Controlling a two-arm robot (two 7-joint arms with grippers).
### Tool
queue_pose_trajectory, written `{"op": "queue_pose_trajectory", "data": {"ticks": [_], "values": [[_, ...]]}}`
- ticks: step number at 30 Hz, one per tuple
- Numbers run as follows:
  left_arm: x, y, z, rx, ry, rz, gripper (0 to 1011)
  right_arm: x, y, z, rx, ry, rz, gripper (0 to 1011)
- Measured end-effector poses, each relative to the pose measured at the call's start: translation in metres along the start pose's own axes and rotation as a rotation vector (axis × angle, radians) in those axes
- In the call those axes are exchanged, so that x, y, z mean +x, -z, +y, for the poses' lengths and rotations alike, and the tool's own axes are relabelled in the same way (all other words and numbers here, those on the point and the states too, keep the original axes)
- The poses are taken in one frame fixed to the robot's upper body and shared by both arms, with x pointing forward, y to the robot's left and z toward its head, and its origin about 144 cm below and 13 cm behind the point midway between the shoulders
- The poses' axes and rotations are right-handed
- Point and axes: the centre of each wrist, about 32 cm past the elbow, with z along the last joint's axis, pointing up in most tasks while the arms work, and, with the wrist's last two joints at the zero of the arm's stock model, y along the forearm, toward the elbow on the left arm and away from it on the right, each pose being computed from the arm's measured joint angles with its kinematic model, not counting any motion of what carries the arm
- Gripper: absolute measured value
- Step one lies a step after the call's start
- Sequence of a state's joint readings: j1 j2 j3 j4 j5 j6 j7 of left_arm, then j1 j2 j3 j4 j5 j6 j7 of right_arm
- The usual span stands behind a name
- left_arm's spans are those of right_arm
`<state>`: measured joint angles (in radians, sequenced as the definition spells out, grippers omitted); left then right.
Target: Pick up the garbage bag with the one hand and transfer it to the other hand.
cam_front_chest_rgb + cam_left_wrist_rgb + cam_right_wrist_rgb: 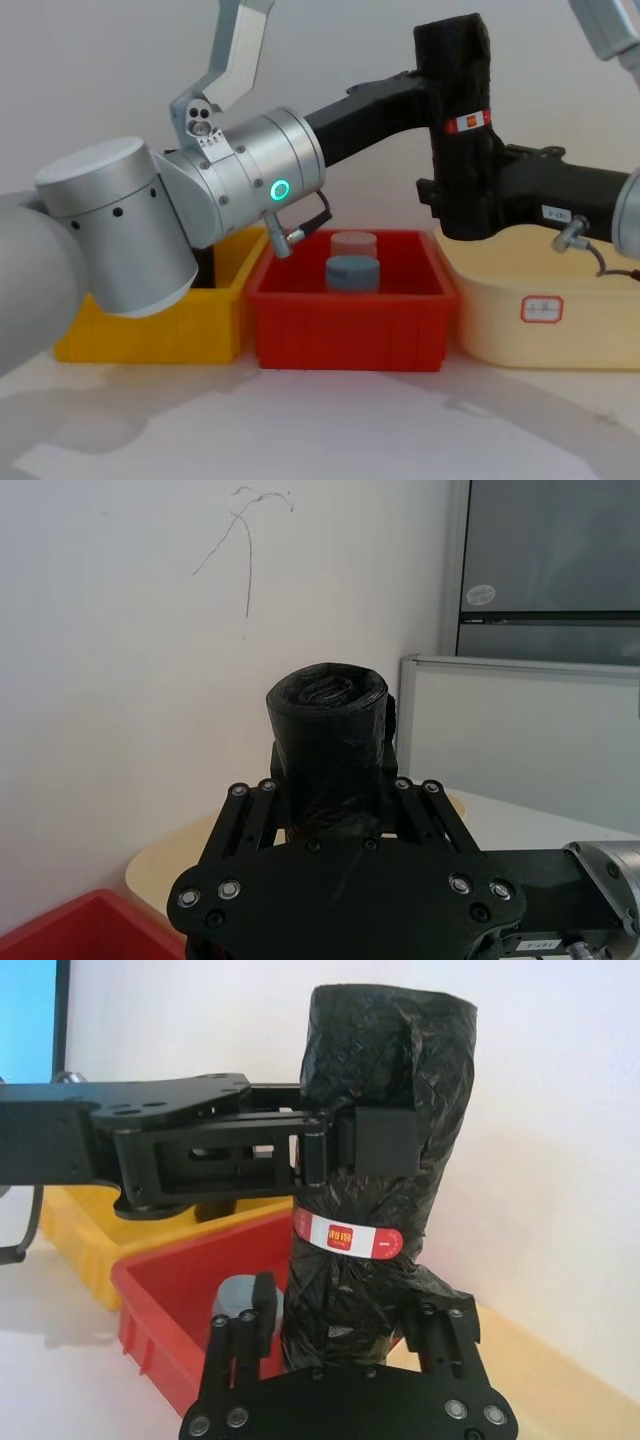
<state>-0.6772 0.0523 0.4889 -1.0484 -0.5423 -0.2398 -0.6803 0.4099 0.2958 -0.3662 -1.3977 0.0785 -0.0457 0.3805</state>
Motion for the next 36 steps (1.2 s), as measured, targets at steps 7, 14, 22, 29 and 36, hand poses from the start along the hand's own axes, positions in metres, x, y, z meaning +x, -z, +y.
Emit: {"op": "queue_pose_trajectory", "data": {"ticks": [7, 14, 22, 29, 36], "values": [[0.0, 0.0, 0.0, 0.0, 0.0, 0.0, 434, -0.0005, -0.0008, -0.0006, 0.004, -0.001, 0.006, 532], [0.0, 0.0, 0.0, -0.001, 0.0, 0.0, 434, -0.0004, -0.0008, -0.0025, 0.015, 0.0, 0.007, 518], [0.0, 0.0, 0.0, -0.001, 0.0, 0.0, 490, 0.001, -0.0028, -0.0051, 0.036, 0.005, 0.004, 518], [0.0, 0.0, 0.0, 0.0, 0.0, 0.0, 731, 0.002, -0.0043, -0.0057, 0.052, 0.011, 0.003, 517], [0.0, 0.0001, 0.0001, 0.0, 0.0, 0.0, 927, 0.003, -0.0054, -0.0057, 0.066, 0.016, 0.001, 517]]}}
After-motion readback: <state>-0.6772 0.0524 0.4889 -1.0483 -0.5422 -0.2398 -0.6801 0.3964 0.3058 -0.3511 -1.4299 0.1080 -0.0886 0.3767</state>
